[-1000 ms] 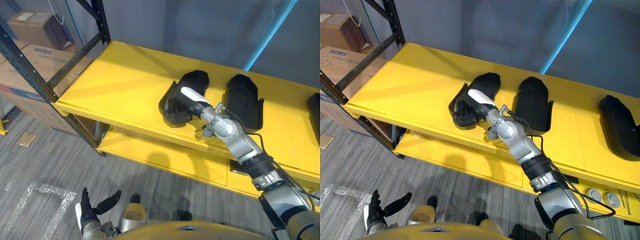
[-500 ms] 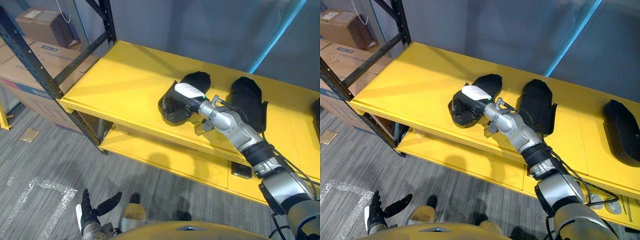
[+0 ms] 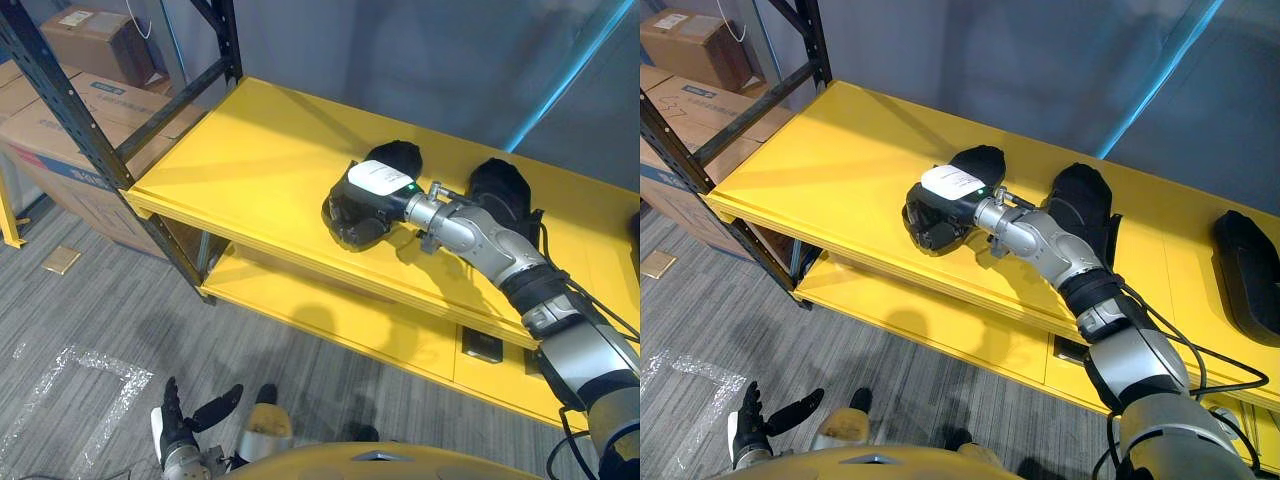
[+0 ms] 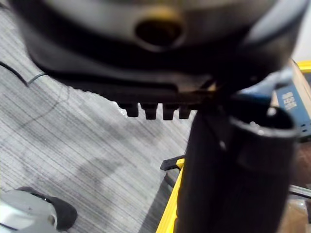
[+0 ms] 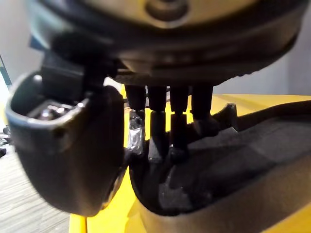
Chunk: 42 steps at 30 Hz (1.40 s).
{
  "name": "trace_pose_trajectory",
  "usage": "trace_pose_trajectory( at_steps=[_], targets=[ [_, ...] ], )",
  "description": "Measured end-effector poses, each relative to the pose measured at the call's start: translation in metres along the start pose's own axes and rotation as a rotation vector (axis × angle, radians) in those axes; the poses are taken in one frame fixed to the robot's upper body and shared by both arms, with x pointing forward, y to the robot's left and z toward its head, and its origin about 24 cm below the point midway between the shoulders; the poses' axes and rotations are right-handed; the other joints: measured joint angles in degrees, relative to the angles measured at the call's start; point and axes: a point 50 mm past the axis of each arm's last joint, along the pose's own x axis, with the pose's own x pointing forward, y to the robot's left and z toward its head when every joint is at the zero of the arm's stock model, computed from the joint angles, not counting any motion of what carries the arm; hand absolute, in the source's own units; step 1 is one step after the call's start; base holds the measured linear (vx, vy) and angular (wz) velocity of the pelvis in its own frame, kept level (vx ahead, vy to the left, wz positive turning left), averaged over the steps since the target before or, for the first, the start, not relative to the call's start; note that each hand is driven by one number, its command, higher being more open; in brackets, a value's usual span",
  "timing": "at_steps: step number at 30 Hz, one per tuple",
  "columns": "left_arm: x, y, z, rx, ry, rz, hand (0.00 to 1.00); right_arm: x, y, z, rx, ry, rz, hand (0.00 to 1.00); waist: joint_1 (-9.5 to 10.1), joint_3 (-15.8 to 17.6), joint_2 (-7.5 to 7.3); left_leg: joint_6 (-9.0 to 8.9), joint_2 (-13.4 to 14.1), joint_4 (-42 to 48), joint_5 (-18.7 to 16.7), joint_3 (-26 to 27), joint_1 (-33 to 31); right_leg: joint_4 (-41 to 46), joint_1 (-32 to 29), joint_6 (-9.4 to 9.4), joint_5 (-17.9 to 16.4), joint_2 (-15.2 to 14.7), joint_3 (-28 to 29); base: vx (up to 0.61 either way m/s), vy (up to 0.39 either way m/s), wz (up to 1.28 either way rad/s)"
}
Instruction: Walk over and take three plastic housings, then place them on the shelf
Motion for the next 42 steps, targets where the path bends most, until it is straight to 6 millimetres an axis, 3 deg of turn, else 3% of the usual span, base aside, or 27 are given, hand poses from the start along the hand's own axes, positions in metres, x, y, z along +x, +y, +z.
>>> trace_pose_trajectory(
  at_steps=[10, 15, 28, 37, 42],
  targets=[
    [0.0, 0.0, 0.0, 0.002, 0.003, -0.002, 1.0, -0.006, 0.001, -0.019, 0.084, 0.161, 0.099, 1.0, -0.13, 0.07, 0.09, 0.19, 0.02, -0.98, 0.18, 0.72, 1.09, 0.15, 0.04, 0.03, 0.0, -0.39, 0.72, 0.0, 0.003, -0.03],
    [0.0, 0.0, -0.002, 0.007, 0.017, -0.003, 1.0, -0.013, 0.018, -0.025, 0.08, 0.238, 0.168, 1.0, -0.18, 0.09, 0.09, 0.18, 0.1, -1.55, 0.18, 1.92, 1.88, 0.15, -0.03, 0.07, 0.03, -0.4, 1.76, 0.0, 0.003, -0.11],
    [0.001, -0.001, 0.0, 0.004, 0.014, -0.005, 1.0, -0.015, 0.021, -0.021, 0.071, 0.204, 0.183, 1.0, -0.54, 0.11, 0.08, 0.14, 0.12, -1.95, 0.16, 2.44, 2.24, 0.06, -0.07, 0.08, 0.02, -0.38, 2.13, 0.0, 0.0, -0.01],
    [0.0, 0.0, -0.001, 0.004, 0.017, -0.006, 1.0, -0.017, 0.014, -0.009, 0.252, 0.149, 0.185, 1.0, -0.69, 0.24, -0.2, 0.14, 0.13, -2.25, 0.15, 3.0, 2.84, 0.06, -0.1, 0.09, 0.02, -0.33, 2.65, 0.0, -0.001, -0.03],
    [0.001, -0.001, -0.001, 0.004, 0.017, -0.011, 1.0, -0.016, 0.01, 0.005, 0.346, 0.096, 0.205, 1.0, -1.75, 0.25, -0.53, 0.13, 0.13, -2.69, 0.15, 3.46, 3.14, 0.05, -0.18, 0.1, 0.01, -0.2, 3.14, 0.0, -0.001, -0.03]
  ],
)
